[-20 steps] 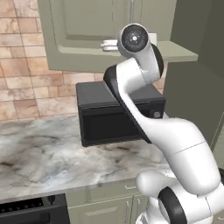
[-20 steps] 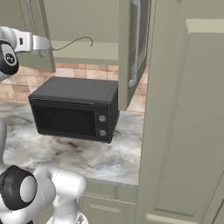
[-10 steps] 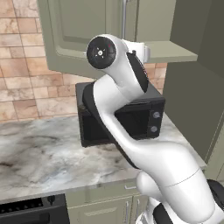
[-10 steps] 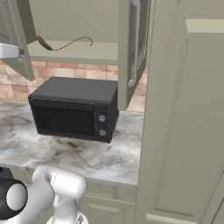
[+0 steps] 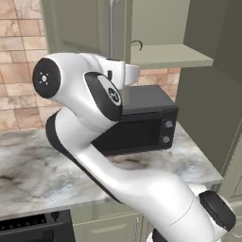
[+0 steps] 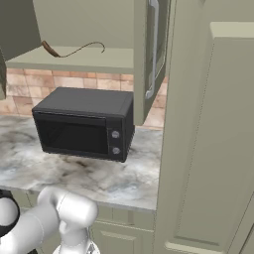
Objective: Open the cabinet and move the ladle to the pot. Then close the cabinet.
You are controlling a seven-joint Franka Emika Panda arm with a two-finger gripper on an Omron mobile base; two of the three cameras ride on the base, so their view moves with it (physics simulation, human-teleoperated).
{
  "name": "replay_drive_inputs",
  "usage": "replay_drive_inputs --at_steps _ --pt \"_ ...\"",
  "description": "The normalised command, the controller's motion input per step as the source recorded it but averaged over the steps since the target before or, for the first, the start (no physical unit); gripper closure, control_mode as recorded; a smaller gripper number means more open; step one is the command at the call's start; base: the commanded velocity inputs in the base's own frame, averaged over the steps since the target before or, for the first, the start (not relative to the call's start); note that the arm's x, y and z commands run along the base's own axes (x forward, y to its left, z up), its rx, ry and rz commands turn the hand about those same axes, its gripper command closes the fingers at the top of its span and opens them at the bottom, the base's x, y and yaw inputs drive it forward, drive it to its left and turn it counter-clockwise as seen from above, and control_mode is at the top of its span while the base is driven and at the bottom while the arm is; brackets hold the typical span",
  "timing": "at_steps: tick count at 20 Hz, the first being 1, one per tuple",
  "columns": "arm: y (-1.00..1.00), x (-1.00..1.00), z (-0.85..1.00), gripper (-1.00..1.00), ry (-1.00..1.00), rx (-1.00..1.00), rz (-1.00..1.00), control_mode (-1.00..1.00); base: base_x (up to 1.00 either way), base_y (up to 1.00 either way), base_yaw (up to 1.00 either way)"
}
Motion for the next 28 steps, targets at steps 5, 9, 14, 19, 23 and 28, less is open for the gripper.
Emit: replay_drive_inputs --at_steps 5,9,14,19,23,28 --pt "1.0 0.0 -0.46 1.0 0.0 0.04 -0.08 -1.0 0.0 0.0 0.0" --pt "1.0 0.05 -0.4 1.0 0.0 0.03 -0.03 -1.0 0.0 0.0 0.0" --pt "0.47 0.03 -0.23 -1.0 0.0 0.02 0.0 -1.0 0.0 0.0 0.0" --pt "-0.13 -0.27 0.01 -1.0 0.0 0.04 0.0 -1.0 0.0 0.0 0.0" --pt "-0.33 -0.66 0.19 -1.0 -0.01 0.08 0.03 -1.0 0.0 0.0 0.0" --pt "-0.59 -0.48 0.19 -1.0 -0.02 0.08 0.04 -1.0 0.0 0.0 0.0"
